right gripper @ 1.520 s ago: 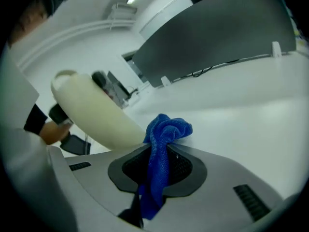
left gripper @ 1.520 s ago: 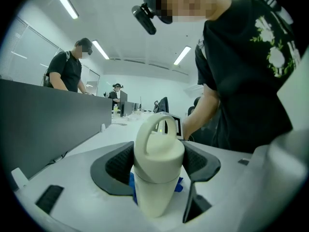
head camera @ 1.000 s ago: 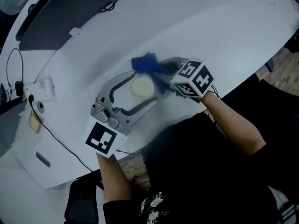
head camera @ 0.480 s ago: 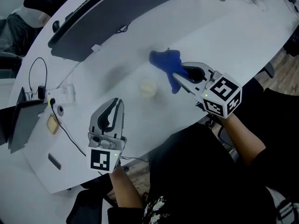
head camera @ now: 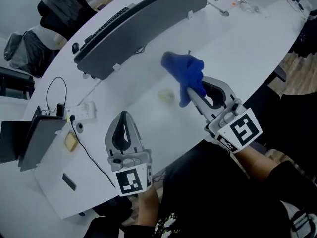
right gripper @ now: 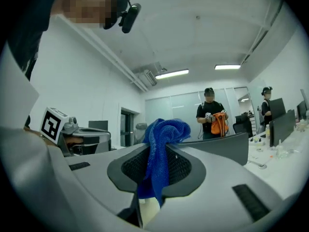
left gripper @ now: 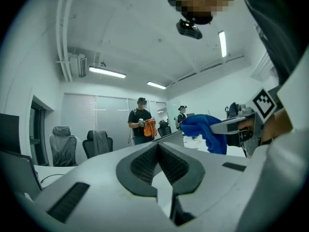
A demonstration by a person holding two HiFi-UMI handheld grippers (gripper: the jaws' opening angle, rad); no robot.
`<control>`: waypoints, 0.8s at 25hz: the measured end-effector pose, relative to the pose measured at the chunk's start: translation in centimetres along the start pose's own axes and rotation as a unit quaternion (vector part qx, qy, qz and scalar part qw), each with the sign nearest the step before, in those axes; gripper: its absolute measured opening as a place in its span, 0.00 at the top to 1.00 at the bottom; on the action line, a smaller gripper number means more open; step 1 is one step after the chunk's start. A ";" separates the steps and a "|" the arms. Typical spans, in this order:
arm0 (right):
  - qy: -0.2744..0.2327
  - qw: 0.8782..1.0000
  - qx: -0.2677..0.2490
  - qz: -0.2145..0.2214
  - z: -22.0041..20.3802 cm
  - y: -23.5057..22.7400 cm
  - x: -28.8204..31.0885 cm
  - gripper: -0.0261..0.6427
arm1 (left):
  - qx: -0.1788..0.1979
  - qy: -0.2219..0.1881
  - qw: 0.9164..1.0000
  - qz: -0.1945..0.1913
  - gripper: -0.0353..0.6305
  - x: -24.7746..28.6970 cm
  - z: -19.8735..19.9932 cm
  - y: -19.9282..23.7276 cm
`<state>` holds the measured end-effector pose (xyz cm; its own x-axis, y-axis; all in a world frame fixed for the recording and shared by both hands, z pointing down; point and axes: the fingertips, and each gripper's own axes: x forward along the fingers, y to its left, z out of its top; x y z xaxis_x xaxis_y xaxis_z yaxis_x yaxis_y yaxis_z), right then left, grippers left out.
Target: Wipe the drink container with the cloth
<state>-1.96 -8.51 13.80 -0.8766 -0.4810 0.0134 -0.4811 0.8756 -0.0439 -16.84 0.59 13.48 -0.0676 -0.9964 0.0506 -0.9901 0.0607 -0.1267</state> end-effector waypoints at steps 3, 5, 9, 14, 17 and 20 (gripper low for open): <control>-0.016 0.999 -0.027 -0.007 1.2 2.1 -0.8 0.86 | -0.002 -0.008 1.000 0.000 0.94 -1.1 1.0 0.2; -0.017 0.999 -0.031 -0.011 1.2 3.2 -1.2 0.86 | -0.002 -0.011 1.000 0.005 0.94 -1.8 1.0 0.6; -0.008 0.999 -0.030 -0.024 0.9 4.8 -2.2 0.86 | -0.013 -0.011 1.000 0.013 0.94 -3.6 0.5 1.4; -0.004 0.999 -0.031 -0.044 0.6 6.0 -3.3 0.86 | -0.010 -0.018 1.000 0.002 0.94 -5.3 0.7 1.6; -0.006 0.999 -0.029 -0.041 0.6 7.2 -3.9 0.86 | -0.006 -0.025 1.000 -0.001 0.94 -6.3 0.9 1.6; -0.011 0.999 -0.033 -0.037 0.9 8.2 -4.3 0.86 | -0.003 -0.035 0.999 -0.003 0.94 -7.5 1.4 1.5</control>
<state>-2.09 0.71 12.53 -0.8384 -0.5451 -0.0070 -0.5451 0.8381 0.0230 -17.69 8.04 11.51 -0.0539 -0.9984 -0.0174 -0.9912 0.0556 -0.1204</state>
